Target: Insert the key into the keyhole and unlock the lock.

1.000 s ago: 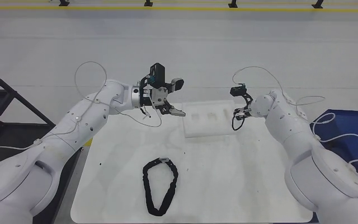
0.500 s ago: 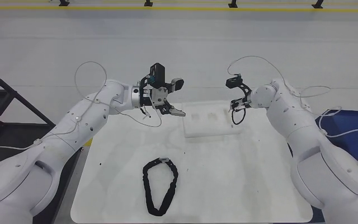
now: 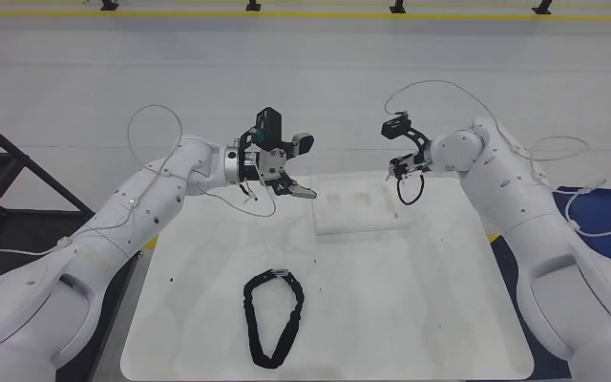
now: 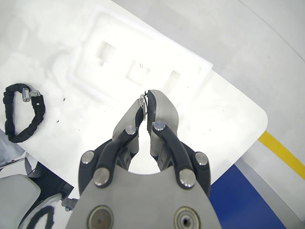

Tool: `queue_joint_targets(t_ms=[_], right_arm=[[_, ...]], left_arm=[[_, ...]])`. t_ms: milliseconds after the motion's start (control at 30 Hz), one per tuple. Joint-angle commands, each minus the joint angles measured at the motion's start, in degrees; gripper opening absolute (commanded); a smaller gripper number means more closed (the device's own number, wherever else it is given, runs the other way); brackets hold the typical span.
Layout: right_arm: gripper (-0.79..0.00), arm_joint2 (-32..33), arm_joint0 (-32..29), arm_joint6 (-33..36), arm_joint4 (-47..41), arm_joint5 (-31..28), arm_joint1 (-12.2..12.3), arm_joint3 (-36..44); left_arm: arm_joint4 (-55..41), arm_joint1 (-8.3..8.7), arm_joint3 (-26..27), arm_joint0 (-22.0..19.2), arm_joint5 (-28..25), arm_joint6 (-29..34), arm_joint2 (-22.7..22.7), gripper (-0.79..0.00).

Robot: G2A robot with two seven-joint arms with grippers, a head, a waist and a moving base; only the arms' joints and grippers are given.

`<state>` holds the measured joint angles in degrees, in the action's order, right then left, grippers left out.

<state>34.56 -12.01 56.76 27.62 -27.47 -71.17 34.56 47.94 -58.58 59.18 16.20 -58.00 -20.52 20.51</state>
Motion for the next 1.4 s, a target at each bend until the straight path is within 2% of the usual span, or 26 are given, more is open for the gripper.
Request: queue_joint_targets(t_ms=[0,200,433,567,767,1033,1367], right_arm=[[-0.785,1.63,-1.01,1.17,-0.33,0.06,1.34,3.99],[-0.785,8.22,-5.81,6.46,0.32,2.63,6.19,18.66],[-0.785,18.62,-15.15,12.57,0.23,5.4,11.64,38.28],[-0.785,24.72,-20.23,15.07,-1.82,5.02,13.92,47.31],[-0.785,34.36,-27.59,15.01,-2.73,6.42,16.59,60.55],[-0.785,42.17,-34.87,11.1,-9.65,4.04,18.19,65.74],[-0.785,43.55,-36.56,8.41,-14.88,3.69,18.54,65.35]], left_arm=[[0.0,0.0,0.0,0.0,0.0,0.0,0.0,0.0],[0.0,0.0,0.0,0.0,0.0,0.0,0.0,0.0],[0.0,0.0,0.0,0.0,0.0,0.0,0.0,0.0],[0.0,0.0,0.0,0.0,0.0,0.0,0.0,0.0],[0.0,0.0,0.0,0.0,0.0,0.0,0.0,0.0],[0.0,0.0,0.0,0.0,0.0,0.0,0.0,0.0],[0.0,0.0,0.0,0.0,0.0,0.0,0.0,0.0]])
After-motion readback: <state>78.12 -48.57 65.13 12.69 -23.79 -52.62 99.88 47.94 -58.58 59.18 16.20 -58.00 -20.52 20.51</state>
